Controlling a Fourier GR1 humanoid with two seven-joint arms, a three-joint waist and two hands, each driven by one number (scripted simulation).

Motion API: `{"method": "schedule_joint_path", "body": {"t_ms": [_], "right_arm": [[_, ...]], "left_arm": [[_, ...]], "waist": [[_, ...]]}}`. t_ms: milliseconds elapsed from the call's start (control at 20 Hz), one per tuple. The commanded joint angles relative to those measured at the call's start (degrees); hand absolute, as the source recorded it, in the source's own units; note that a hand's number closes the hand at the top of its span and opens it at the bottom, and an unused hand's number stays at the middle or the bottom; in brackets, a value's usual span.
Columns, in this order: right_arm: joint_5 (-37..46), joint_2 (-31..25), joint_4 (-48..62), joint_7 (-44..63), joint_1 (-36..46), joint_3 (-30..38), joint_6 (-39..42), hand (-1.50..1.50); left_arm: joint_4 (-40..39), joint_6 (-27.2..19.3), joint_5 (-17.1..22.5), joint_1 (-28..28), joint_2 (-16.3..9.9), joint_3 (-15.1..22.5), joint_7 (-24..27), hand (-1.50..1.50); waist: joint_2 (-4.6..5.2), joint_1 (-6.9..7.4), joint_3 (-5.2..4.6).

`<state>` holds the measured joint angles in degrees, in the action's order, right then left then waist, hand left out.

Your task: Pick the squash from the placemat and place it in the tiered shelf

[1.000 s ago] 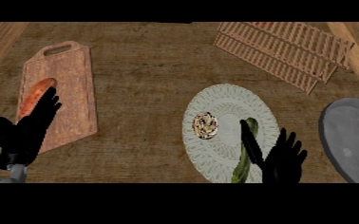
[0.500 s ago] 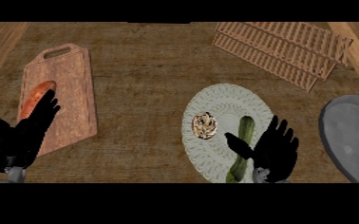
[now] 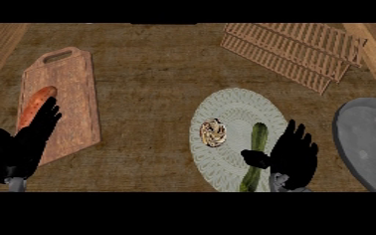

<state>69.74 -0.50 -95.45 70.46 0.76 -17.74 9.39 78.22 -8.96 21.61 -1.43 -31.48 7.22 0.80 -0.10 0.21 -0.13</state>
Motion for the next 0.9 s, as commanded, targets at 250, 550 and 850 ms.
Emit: {"method": "schedule_joint_path", "body": {"t_ms": [250,550,850], "right_arm": [[1.2,0.5,1.9,9.6,-2.4,-1.6,3.0,-1.50],[-1.7,0.5,8.8,5.5,2.5,5.3,1.3,-1.50],[-2.1,0.5,8.1,5.3,1.4,2.2,0.6,1.50]], "left_arm": [[2.3,-0.6,-1.5,-0.4,0.9,-0.8,-1.2,0.00],[-1.9,2.5,-1.5,0.8,0.6,-2.3,0.3,0.00],[-2.3,3.3,-2.1,0.1,2.2,-3.0,1.1,0.00]], "waist": [[0.02,-0.01,0.14],[0.30,0.18,0.12],[0.24,0.15,0.10]]}}
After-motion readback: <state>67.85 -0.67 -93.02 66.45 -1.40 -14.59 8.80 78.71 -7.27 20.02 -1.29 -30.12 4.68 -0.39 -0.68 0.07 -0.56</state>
